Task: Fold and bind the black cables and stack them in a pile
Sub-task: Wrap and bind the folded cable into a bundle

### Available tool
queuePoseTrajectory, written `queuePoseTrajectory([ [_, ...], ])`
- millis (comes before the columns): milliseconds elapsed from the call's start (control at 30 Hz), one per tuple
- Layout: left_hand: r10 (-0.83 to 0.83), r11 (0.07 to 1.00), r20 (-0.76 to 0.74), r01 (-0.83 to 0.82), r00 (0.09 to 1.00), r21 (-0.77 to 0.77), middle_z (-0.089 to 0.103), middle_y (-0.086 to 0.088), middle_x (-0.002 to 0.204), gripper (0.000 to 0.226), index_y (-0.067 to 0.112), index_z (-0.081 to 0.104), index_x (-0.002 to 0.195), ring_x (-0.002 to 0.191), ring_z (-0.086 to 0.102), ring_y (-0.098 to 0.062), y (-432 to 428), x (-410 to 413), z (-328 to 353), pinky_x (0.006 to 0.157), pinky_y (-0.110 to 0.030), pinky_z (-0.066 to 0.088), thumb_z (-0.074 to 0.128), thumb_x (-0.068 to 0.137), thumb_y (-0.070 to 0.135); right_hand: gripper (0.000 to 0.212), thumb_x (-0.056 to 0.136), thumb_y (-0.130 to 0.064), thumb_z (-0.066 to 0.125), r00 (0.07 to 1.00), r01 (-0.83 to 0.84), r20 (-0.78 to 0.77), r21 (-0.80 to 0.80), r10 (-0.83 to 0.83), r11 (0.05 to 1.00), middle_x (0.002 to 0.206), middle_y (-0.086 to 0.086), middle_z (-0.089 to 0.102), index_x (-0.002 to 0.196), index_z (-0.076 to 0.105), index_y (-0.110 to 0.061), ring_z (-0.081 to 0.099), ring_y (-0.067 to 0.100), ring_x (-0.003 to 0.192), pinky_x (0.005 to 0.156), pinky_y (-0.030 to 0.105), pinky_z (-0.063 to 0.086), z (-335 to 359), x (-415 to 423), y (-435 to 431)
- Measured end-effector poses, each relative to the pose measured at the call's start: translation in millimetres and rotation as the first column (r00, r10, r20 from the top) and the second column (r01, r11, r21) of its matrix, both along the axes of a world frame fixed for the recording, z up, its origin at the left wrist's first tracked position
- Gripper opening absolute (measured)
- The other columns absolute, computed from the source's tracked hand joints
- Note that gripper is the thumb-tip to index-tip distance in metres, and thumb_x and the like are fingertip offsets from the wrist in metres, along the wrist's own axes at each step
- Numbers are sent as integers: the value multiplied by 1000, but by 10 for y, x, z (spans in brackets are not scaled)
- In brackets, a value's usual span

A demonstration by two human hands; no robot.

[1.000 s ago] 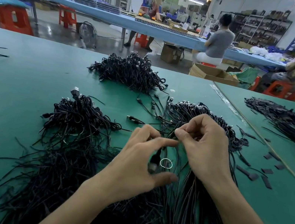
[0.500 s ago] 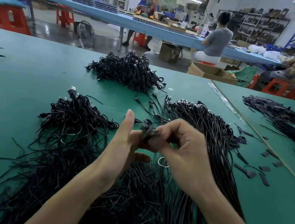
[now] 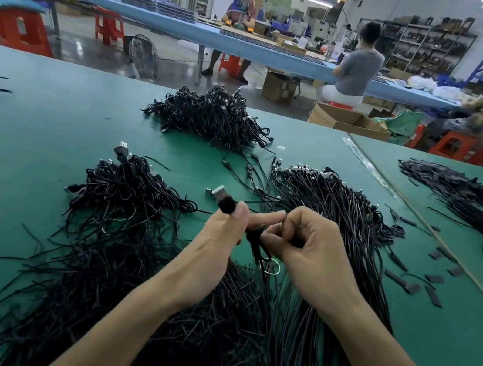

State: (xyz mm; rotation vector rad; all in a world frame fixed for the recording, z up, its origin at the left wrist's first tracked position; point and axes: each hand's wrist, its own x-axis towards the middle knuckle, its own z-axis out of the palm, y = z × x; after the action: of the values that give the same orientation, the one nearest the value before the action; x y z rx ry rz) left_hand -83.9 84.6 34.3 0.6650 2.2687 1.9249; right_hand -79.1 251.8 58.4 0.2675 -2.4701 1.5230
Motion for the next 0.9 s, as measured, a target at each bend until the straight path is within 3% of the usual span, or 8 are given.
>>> queuePoseTrajectory([
  [100, -59, 998, -73, 59, 996, -4, 38, 44, 85, 81, 41, 53, 139, 92, 42, 6, -11, 17, -19, 83, -19, 39, 21, 81, 88, 42, 80, 4, 77, 997, 73, -13, 15, -73, 997, 72, 3, 71, 61, 49, -23, 69, 17, 70, 72, 46, 60, 25, -19, 43],
  [300, -102, 971, -276, 35, 956, -237, 45, 24, 99, 81, 38, 44, 147, 92, 52, 2, 18, 58, -22, 77, -9, 39, 57, 76, 75, 45, 81, -1, 77, 960, 256, -131, 68, -246, 964, 72, -2, 72, 58, 45, -24, 71, 20, 72, 71, 47, 59, 97, -43, 122],
  [400, 30, 953, -391, -144, 920, -266, 52, 32, 105, 48, 44, 56, 128, 96, 51, 8, 43, 54, -63, 77, -7, 37, 48, 88, 70, 44, 81, -2, 76, 949, 282, -170, 83, -265, 956, 71, -8, 71, 59, 44, -23, 69, 14, 69, 70, 39, 59, 111, -12, 97],
  [467, 115, 947, -398, -222, 910, -234, 58, 26, 94, 25, 39, 59, 102, 79, 52, 5, 61, 34, -72, 67, -12, 37, 52, 93, 60, 44, 81, -3, 77, 951, 262, -187, 61, -246, 963, 71, -9, 70, 59, 44, -23, 68, 11, 68, 67, 33, 58, 123, 9, 53],
  [567, 208, 949, -360, -276, 910, -149, 59, 18, 82, 30, 30, 58, 81, 68, 53, 1, 60, 3, -91, 59, -15, 38, 56, 89, 59, 43, 81, 0, 77, 966, 172, -200, 19, -164, 985, 71, -5, 69, 60, 45, -22, 68, 13, 70, 68, 30, 56, 108, 41, -60],
  [667, 327, 895, -415, -419, 849, -153, 52, 18, 90, 26, 33, 63, 78, 88, 51, 3, 14, -35, -71, 68, -10, 39, 60, 79, 58, 41, 81, 3, 76, 964, 118, -236, -31, -122, 992, 73, -3, 69, 63, 46, -18, 69, 15, 74, 71, 30, 57, 72, 77, -136],
  [800, 346, 938, -202, -344, 916, 44, 57, 4, 60, 22, 28, 61, 76, 49, 48, -6, -15, -57, -61, 47, -23, 41, 79, 77, 40, 39, 81, 3, 76, 940, 104, -316, -80, -125, 991, 76, -6, 68, 64, 48, -17, 69, 12, 79, 70, 15, 52, 26, 93, -234],
  [900, 275, 951, -28, -268, 961, 158, 68, -7, 63, 36, 11, 62, 81, 53, 67, -20, -12, -36, -52, 53, -40, 55, 79, 72, 42, 44, 81, 6, 75, 924, 66, -370, -99, -98, 993, 76, -10, 67, 64, 45, -22, 68, 8, 77, 70, 9, 48, 7, 90, -306],
])
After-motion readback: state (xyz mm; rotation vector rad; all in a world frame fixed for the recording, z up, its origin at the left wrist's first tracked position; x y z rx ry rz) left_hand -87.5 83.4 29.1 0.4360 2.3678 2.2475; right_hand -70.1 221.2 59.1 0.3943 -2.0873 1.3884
